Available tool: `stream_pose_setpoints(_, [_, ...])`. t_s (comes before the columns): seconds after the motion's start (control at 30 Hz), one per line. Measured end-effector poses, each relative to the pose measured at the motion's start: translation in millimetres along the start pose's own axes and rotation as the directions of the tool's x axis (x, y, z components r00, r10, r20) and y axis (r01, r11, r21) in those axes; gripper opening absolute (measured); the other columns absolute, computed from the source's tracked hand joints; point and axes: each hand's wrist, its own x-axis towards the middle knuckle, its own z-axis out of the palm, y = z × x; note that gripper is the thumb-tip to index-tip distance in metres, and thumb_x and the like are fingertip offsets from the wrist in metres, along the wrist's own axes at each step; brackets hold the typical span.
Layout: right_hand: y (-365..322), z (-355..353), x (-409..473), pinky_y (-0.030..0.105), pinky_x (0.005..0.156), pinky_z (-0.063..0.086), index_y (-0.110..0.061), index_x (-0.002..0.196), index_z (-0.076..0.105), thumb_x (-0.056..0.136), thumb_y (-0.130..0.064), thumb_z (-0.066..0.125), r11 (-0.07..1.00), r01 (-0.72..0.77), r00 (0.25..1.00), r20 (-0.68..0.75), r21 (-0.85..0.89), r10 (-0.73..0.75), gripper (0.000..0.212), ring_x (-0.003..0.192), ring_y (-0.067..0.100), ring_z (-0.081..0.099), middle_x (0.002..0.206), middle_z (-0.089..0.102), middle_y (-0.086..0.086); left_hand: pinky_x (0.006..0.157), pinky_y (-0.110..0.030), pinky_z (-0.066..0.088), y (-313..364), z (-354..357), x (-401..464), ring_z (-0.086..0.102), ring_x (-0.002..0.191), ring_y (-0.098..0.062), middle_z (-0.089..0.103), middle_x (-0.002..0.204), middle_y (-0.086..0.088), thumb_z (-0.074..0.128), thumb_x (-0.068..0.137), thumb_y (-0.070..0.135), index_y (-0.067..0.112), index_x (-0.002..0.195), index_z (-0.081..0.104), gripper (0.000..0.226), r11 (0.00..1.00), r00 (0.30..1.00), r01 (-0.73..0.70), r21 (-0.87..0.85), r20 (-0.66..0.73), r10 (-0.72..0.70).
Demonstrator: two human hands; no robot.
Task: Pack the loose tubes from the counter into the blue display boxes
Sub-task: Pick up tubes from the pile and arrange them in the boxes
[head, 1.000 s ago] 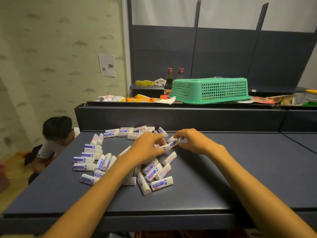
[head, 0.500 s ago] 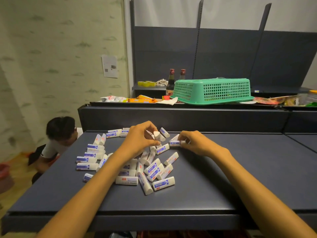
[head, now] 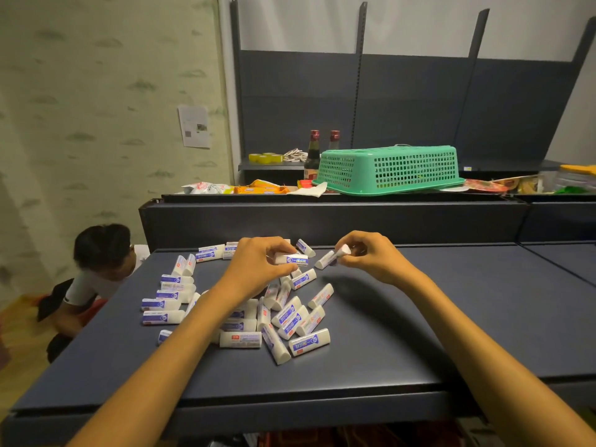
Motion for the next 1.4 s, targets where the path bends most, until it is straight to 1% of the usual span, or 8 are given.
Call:
stream_pose_setpoints(0.2, [0, 2, -5, 0.029, 0.087, 0.055, -0.019, 0.109, 0.069, 0.089, -0.011, 0.066, 0.979, -0.027, 0.999, -0.024, 0.202, 0.032, 0.022, 0.093, 0.013, 0.069, 0.1, 0.072, 0.0, 0.074, -0.014, 0.053, -6, -1, -4, 0.066, 0.081, -0.007, 0.072, 0.097, 0.005, 0.08, 0.076, 0.019, 0.021, 0.099, 0.075, 0.024, 0.999, 0.999, -0.043, -0.002, -0.021, 0.043])
stream_pose_setpoints(0.33, [-7, 5, -11, 0.024, 0.081, 0.056, -0.023, 0.126, 0.061, 0.093, -0.013, 0.061, 0.968, -0.046, 0.998, -0.033, 0.248, 0.056, 0.034, 0.098, 0.015, 0.066, 0.112, 0.066, 0.002, 0.073, -0.021, 0.056, -7, -1, -3, 0.067, 0.079, -0.008, 0.072, 0.092, 0.006, 0.08, 0.076, 0.017, 0.02, 0.098, 0.075, 0.023, 0.996, 0.996, -0.082, -0.017, -0.036, 0.081])
stream_pose_setpoints(0.43, [-11, 5, -18, 0.024, 0.073, 0.056, -0.02, 0.114, 0.057, 0.089, -0.015, 0.067, 0.968, -0.054, 0.989, -0.123, 0.243, 0.086, 0.027, 0.092, 0.016, 0.066, 0.103, 0.065, 0.002, 0.072, -0.019, 0.054, -1, -1, -2, 0.066, 0.078, -0.007, 0.072, 0.09, 0.005, 0.08, 0.076, 0.015, 0.017, 0.097, 0.075, 0.022, 0.989, 0.988, -0.148, -0.011, -0.039, 0.148])
stream_pose_setpoints(0.53, [-10, -1, -27, 0.019, 0.071, 0.052, -0.018, 0.103, 0.059, 0.084, -0.016, 0.072, 0.989, -0.059, 0.98, -0.18, 0.136, 0.083, 0.023, 0.085, 0.015, 0.065, 0.097, 0.067, 0.0, 0.072, -0.017, 0.054, 6, 2, -2, 0.064, 0.077, -0.004, 0.071, 0.09, 0.007, 0.08, 0.076, 0.015, 0.015, 0.096, 0.075, 0.021, 0.981, 0.98, -0.195, -0.01, -0.047, 0.194])
stream_pose_setpoints(0.73, [-5, -32, -68, 0.017, 0.068, 0.052, -0.024, 0.113, 0.06, 0.084, -0.01, 0.069, 0.997, -0.001, 0.987, -0.16, -0.073, -0.011, 0.034, 0.074, 0.012, 0.064, 0.089, 0.069, -0.001, 0.073, -0.028, 0.056, 29, 29, 2, 0.065, 0.076, -0.006, 0.073, 0.088, 0.005, 0.079, 0.074, 0.018, 0.016, 0.095, 0.075, 0.021, 0.967, 0.967, -0.252, -0.021, -0.048, 0.251])
stream_pose_setpoints(0.9, [21, -77, -115, 0.019, 0.066, 0.049, -0.02, 0.114, 0.061, 0.081, -0.006, 0.071, 0.985, -0.008, 0.988, -0.156, -0.172, -0.019, 0.038, 0.066, 0.006, 0.057, 0.085, 0.067, 0.001, 0.07, -0.017, 0.052, 78, 72, 5, 0.062, 0.075, -0.004, 0.073, 0.088, 0.004, 0.079, 0.075, 0.017, 0.016, 0.094, 0.075, 0.02, 0.949, 0.951, -0.309, -0.064, -0.017, 0.308])
stream_pose_setpoints(1.17, [82, -193, -232, 0.02, 0.078, 0.052, -0.013, 0.11, 0.067, 0.079, -0.004, 0.074, 0.965, -0.078, 0.962, -0.273, -0.251, 0.007, 0.033, 0.083, 0.014, 0.066, 0.098, 0.071, 0.003, 0.068, -0.023, 0.055, 197, 180, 1, 0.065, 0.074, -0.008, 0.072, 0.087, 0.005, 0.079, 0.075, 0.012, 0.013, 0.095, 0.075, 0.021, 0.909, 0.913, -0.397, -0.128, 0.05, 0.406])
stream_pose_setpoints(1.4, [141, -302, -332, 0.009, 0.077, 0.049, -0.02, 0.111, 0.067, 0.082, -0.011, 0.073, 0.955, -0.173, 0.95, -0.298, -0.241, 0.097, 0.031, 0.088, -0.002, 0.063, 0.102, 0.068, -0.006, 0.072, -0.033, 0.058, 308, 281, 1, 0.065, 0.077, -0.009, 0.072, 0.091, 0.004, 0.079, 0.076, 0.018, 0.016, 0.099, 0.073, 0.023, 0.891, 0.891, -0.428, -0.149, 0.098, 0.444])
